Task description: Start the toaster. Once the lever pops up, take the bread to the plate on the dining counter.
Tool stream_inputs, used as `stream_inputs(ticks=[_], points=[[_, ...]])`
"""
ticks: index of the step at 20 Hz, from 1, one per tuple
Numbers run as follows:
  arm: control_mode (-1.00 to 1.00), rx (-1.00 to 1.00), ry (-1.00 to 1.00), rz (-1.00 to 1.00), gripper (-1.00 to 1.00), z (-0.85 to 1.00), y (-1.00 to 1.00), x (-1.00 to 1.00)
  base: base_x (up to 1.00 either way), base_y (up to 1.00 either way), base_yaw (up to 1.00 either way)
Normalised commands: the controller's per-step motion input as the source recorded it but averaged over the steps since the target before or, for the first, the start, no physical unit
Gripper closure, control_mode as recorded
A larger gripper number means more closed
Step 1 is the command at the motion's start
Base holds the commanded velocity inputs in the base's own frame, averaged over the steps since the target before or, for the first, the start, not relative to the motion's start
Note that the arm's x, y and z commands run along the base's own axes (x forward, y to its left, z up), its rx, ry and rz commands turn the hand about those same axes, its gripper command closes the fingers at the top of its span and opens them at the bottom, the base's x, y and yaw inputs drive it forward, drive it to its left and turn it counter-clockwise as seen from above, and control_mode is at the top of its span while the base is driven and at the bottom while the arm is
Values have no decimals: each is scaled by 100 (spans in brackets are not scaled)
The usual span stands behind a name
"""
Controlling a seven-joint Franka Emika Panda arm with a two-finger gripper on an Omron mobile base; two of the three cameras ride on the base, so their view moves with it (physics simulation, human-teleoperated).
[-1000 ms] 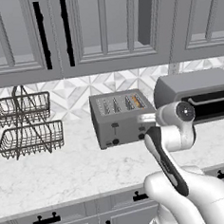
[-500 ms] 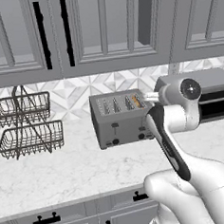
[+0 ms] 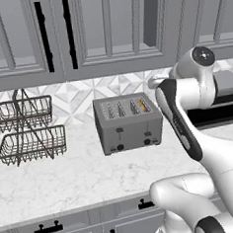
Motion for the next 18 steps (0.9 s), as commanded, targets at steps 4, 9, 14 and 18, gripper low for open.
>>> stream_inputs(ticks=[4, 9, 14, 18], points=[[-100, 0, 0, 2, -100, -9, 0, -26, 0, 0, 0], [-100, 0, 0, 2, -100, -7, 0, -5, 0, 0, 0], [-100, 0, 1, 0, -100, 0, 1, 0, 0, 0, 0], [-100, 0, 2, 0, -100, 0, 1, 1, 0, 0, 0]])
